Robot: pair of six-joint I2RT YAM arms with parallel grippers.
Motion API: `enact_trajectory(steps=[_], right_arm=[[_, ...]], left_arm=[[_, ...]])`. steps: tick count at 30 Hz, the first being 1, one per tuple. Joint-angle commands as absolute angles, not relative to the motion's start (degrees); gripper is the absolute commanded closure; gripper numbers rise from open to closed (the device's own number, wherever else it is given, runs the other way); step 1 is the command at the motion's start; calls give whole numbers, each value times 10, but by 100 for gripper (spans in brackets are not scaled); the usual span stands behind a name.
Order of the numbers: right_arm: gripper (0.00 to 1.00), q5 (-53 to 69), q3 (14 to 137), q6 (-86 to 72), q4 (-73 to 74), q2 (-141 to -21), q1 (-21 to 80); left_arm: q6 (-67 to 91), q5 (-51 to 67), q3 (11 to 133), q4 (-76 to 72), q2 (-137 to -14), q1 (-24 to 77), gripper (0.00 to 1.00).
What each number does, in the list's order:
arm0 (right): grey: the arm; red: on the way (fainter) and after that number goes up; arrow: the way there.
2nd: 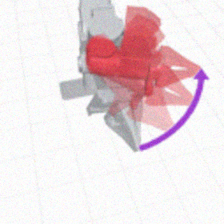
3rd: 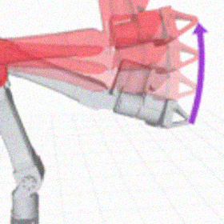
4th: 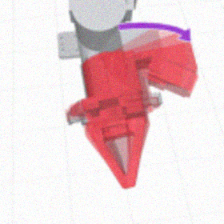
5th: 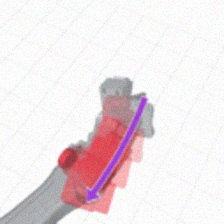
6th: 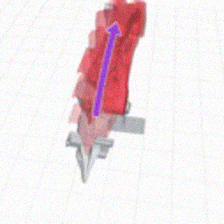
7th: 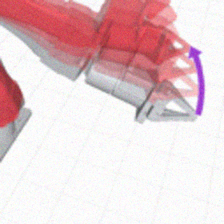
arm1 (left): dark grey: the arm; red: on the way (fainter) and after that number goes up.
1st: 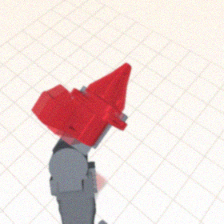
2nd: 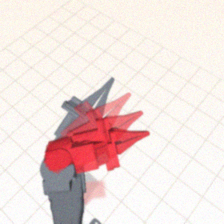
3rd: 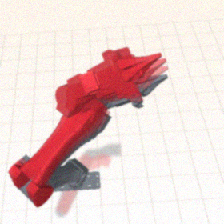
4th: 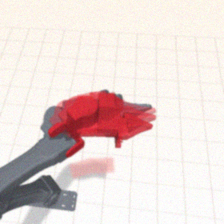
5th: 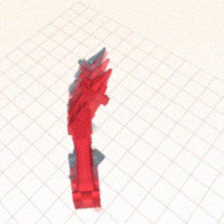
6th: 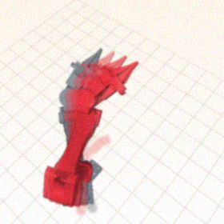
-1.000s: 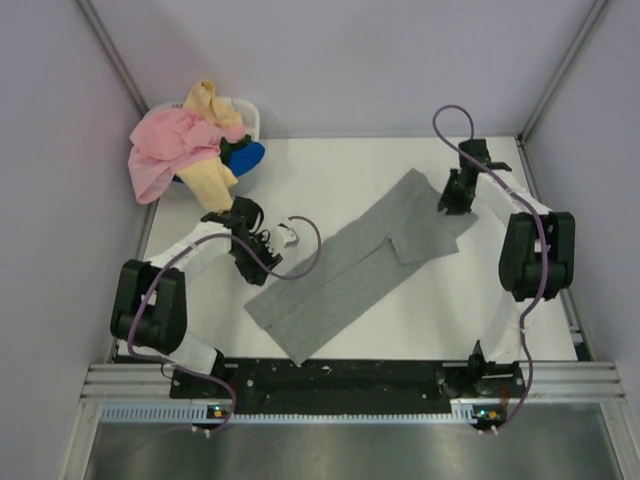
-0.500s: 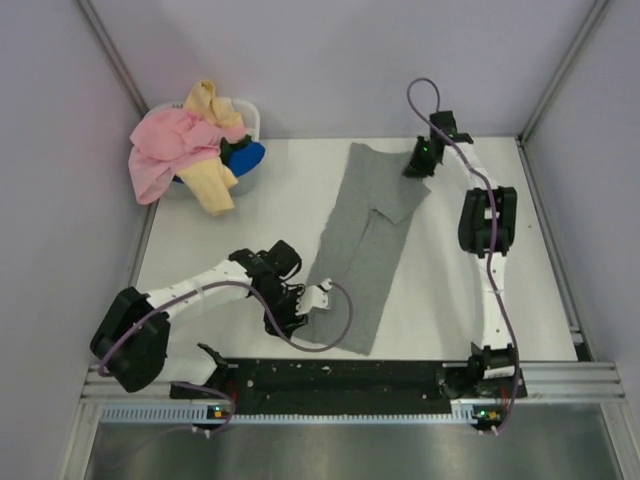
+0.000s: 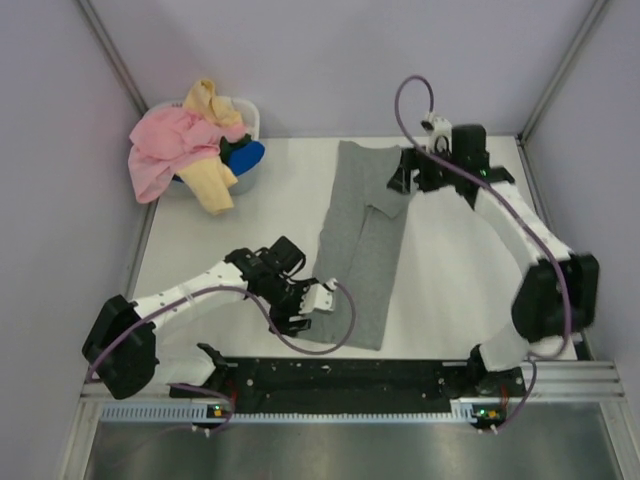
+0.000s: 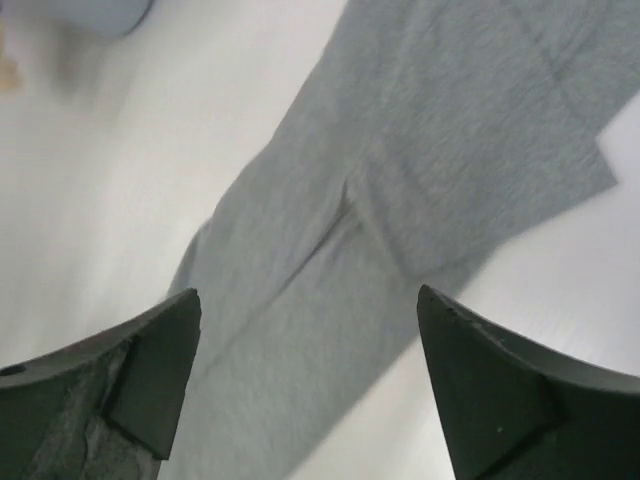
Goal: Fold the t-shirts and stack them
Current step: Rotate the tshirt 70 degrees, then grab the bottom of the folded rectangular tshirt with both arms
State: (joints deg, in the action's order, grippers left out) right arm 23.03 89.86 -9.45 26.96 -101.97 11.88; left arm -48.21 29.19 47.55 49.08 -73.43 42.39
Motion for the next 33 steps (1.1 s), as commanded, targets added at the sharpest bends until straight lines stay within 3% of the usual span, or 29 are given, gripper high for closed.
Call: enact_trajectory(steps=[1, 4, 6, 11, 16, 21, 22, 23, 25, 27, 28, 33], right_arm=[[10, 363, 602, 55, 101, -765, 154], [11, 398, 437, 195, 76, -613, 216], [14, 431, 389, 332, 161, -544, 270], [22, 346, 342, 411, 293, -504, 413], [28, 216, 299, 475, 261, -593, 564], [39, 155, 269, 482, 153, -669, 608], [42, 142, 270, 482, 150, -678, 613], [47, 136, 269, 482, 148, -683, 614], [67, 145, 273, 490, 160, -684, 620], [96, 170, 279, 498, 184, -676, 625], [100, 175, 280, 493, 192, -669, 626], [100, 158, 290, 454, 194, -591, 576]], left_arm=[[-512, 310, 454, 429, -736, 453, 27], [-519, 295, 418, 378, -732, 468, 26], [-526, 280, 393, 337, -729, 477, 26], [-519, 215, 334, 240, -722, 489, 27], [-517, 204, 329, 236, -725, 496, 55], [-513, 225, 333, 273, -721, 503, 87], [-512, 232, 335, 283, -719, 503, 97], [-509, 239, 336, 292, -717, 504, 100], [-505, 255, 336, 305, -714, 504, 100], [-499, 291, 340, 323, -714, 504, 100], [-495, 300, 344, 335, -715, 504, 100], [-425, 237, 425, 337, -729, 471, 100]])
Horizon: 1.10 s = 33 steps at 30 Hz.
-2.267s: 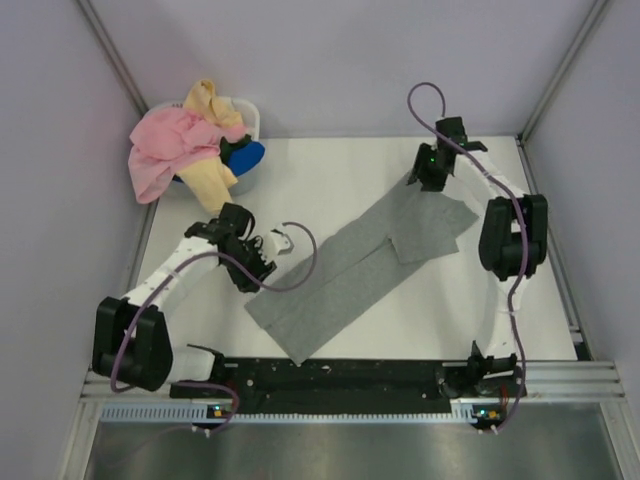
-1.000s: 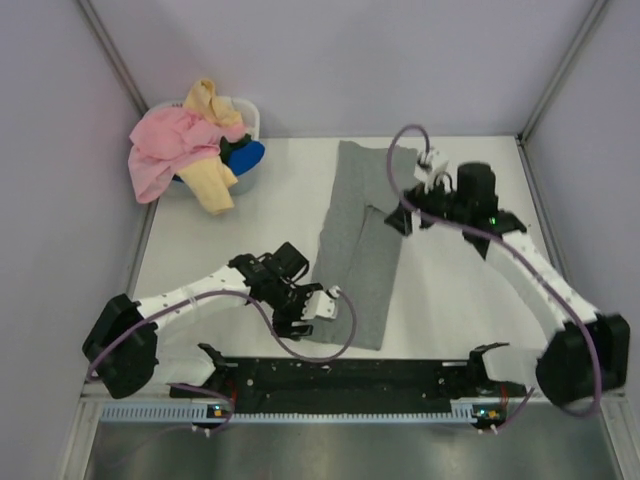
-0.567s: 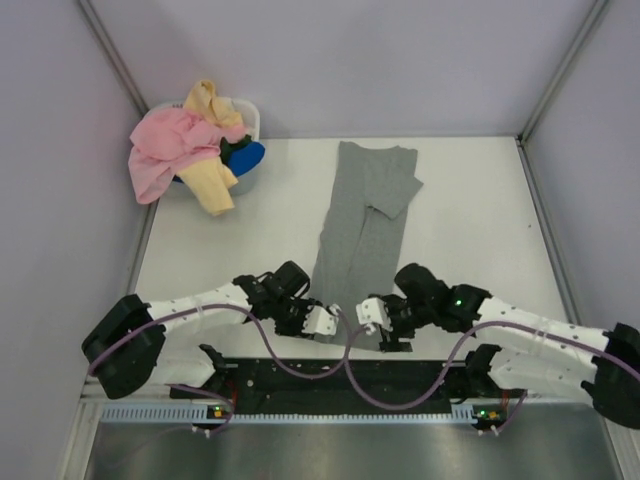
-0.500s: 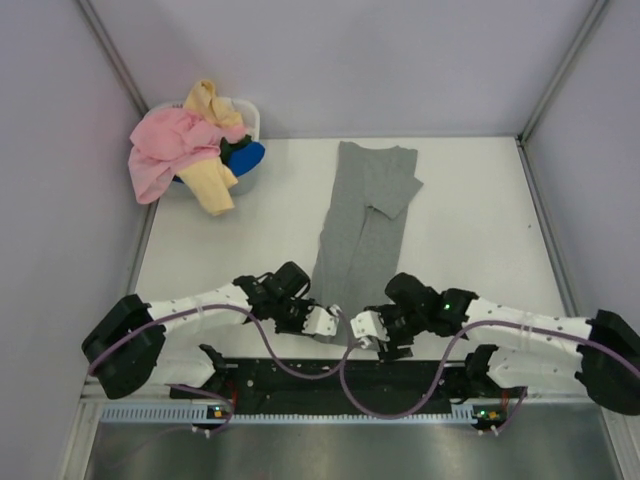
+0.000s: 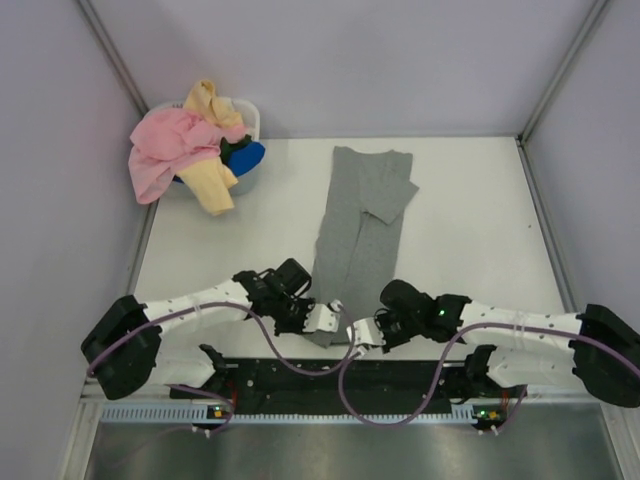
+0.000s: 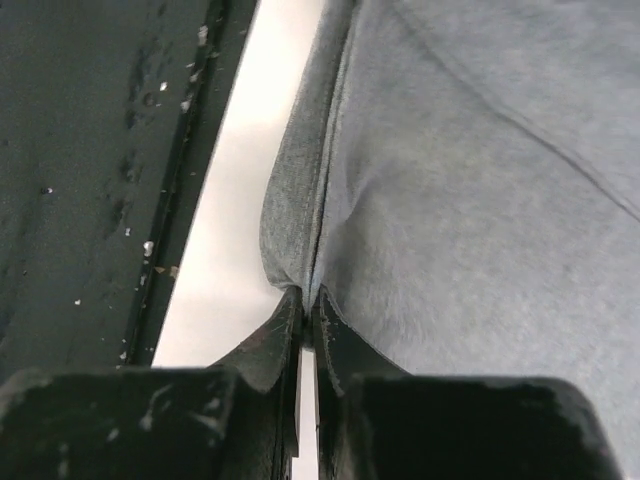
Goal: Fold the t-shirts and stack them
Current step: Grab the bottom of the folded rectangular tshirt with both arms, then fold the folded rectangular tshirt in 1/3 of the way
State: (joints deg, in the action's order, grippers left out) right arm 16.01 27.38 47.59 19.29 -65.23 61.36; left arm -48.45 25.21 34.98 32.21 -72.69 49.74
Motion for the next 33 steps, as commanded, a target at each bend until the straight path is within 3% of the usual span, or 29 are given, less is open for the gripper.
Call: enact_trajectory(steps=[1, 6, 13, 21, 30, 31, 33], right_arm=[[100, 166, 299, 447, 193, -581, 547], [100, 212, 351, 435, 149, -609, 391], [100, 225, 436, 451, 18, -779, 234], [100, 198, 539, 475, 4, -909, 191], [100, 191, 591, 488, -16, -993, 179], [96, 180, 600, 480, -22, -1002, 178], [86, 140, 618, 442, -42, -1022, 178]], left_arm=[[-411, 229, 452, 336, -736, 459, 100], [-359, 188, 612, 348, -828, 389, 100], [-352, 109, 863, 396, -1039, 348, 100], [-352, 70, 1062, 450, -1210, 316, 100], [-338, 49, 1114, 412, -1264, 316, 100], [-336, 41, 1118, 409, -1271, 316, 100], [-328, 12, 1128, 393, -1281, 315, 80]])
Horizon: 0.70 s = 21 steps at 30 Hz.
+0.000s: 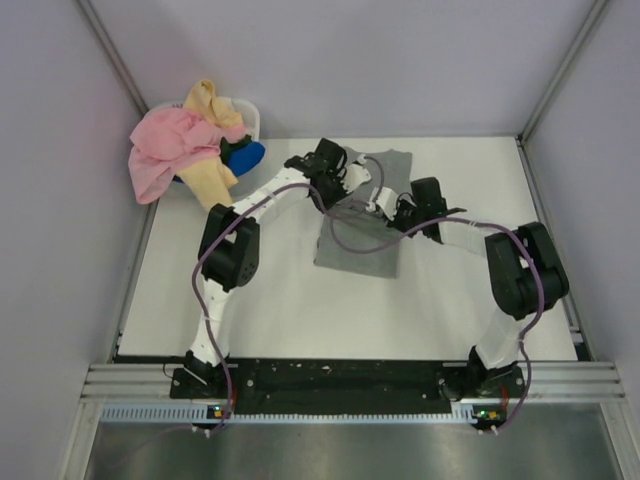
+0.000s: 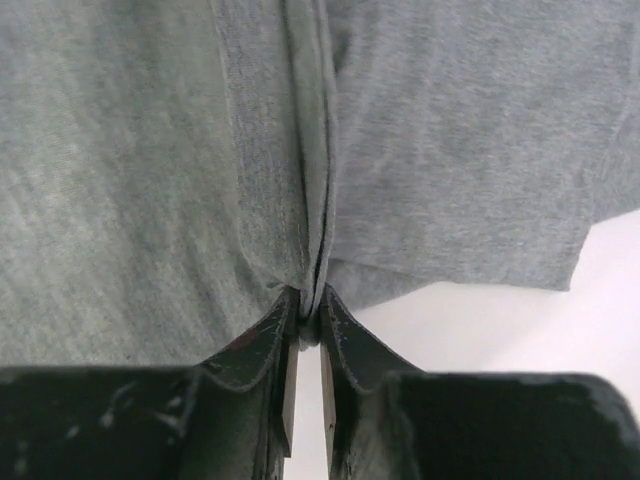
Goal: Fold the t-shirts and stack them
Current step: Fold the folded rectangular tshirt in 1/3 of the way
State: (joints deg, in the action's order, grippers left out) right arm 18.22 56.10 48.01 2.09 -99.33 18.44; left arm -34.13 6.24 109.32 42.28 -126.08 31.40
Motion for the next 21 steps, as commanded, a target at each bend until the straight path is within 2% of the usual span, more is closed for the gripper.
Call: enact_trajectory(steps=[1, 3, 5, 6, 8, 10, 13, 14, 17, 21], right_arm=[[82, 118, 630, 426, -51, -1031, 176], [66, 68, 655, 348, -73, -1042, 157], [53, 63, 682, 275, -63, -1036, 130], [51, 83, 692, 249, -48, -1026, 118], [48, 118, 695, 262, -6, -990, 115], [46, 146, 655, 319, 16, -931, 134], [40, 196, 522, 462, 15, -834, 182], [38, 230, 486, 503, 29, -802, 199], [32, 276, 402, 589, 95, -751, 239], [32, 206, 378, 610, 126, -762, 293]], left_arm=[[-320, -12, 1132, 380, -1282, 314, 68], [-308, -44, 1149, 353, -1288, 312, 43], [-289, -64, 1187, 346, -1295, 304, 34], [-279, -66, 1207, 352, -1297, 296, 32], [-258, -47, 1237, 371, -1289, 282, 31], [-265, 35, 1209, 388, -1254, 276, 35], [-411, 226, 1062, 399, -1140, 280, 37], [-475, 274, 976, 400, -1102, 285, 36], [-575, 297, 818, 357, -1030, 305, 34], [-605, 290, 737, 344, -1012, 327, 33]])
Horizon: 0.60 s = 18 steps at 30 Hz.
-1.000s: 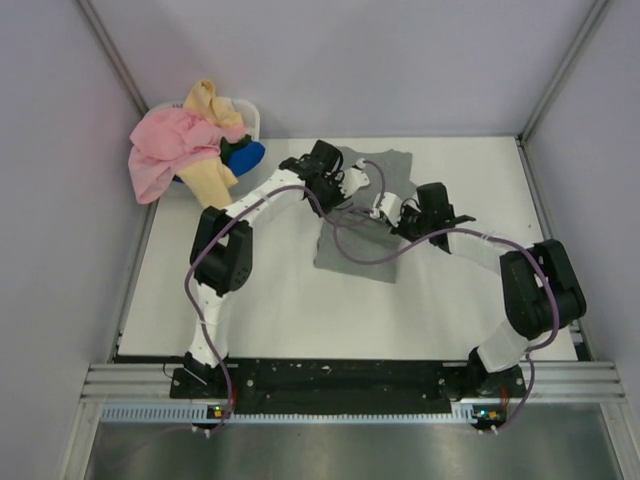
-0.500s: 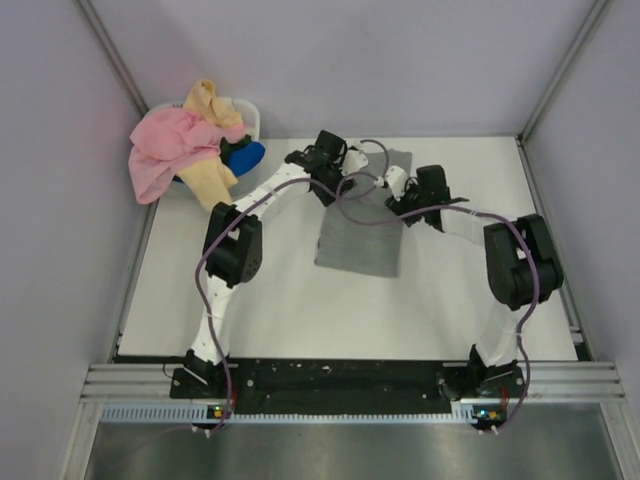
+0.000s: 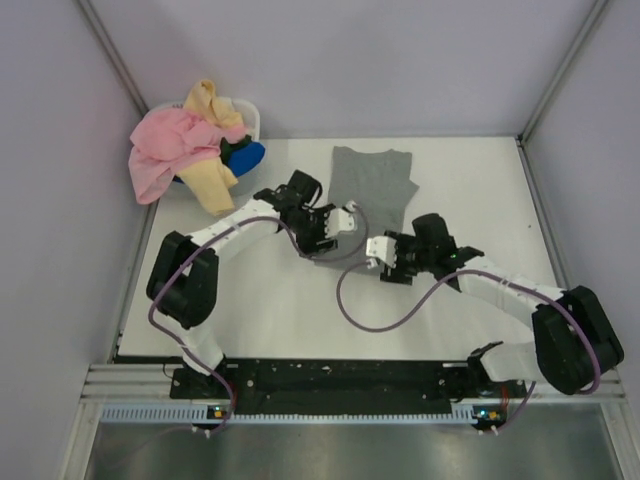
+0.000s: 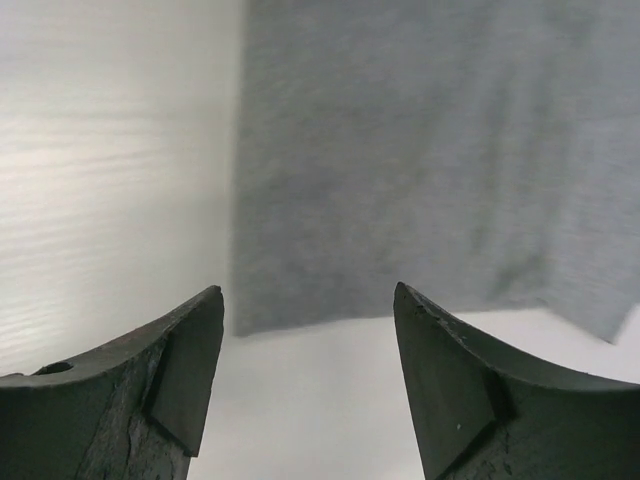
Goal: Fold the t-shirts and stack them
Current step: Fold the folded rectangular tshirt in 1/3 of the way, then grab one side of the 2/3 rectangular tshirt with both arms
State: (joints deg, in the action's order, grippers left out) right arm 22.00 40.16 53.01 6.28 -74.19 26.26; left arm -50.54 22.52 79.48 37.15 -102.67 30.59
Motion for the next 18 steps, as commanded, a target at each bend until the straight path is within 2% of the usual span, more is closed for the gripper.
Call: enact_trajectory(steps=[1, 6, 11, 12, 13, 15, 16, 17, 18], right_arm=[[32, 203, 380, 613, 124, -772, 299], [36, 187, 398, 613, 119, -843, 310], [48, 138, 402, 598, 94, -874, 314], [56, 133, 403, 596, 91, -875, 314], [72, 131, 404, 593, 91, -876, 314], [95, 128, 407, 588, 100, -874, 314], [100, 127, 410, 587, 112, -870, 314], [100, 125, 414, 584, 128, -862, 316], [100, 124, 417, 581, 143, -850, 319]], left_arm=[[-606, 289, 721, 331, -1009, 330, 32], [-596, 271, 691, 288, -1022, 346, 30], [-577, 207, 681, 261, -1055, 362, 34], [-574, 198, 680, 260, -1062, 365, 40], [-571, 192, 680, 260, -1064, 366, 50], [-563, 180, 682, 265, -1068, 372, 82], [-558, 173, 686, 275, -1065, 373, 94], [-552, 171, 689, 289, -1062, 373, 100], [-549, 175, 691, 306, -1055, 373, 100]])
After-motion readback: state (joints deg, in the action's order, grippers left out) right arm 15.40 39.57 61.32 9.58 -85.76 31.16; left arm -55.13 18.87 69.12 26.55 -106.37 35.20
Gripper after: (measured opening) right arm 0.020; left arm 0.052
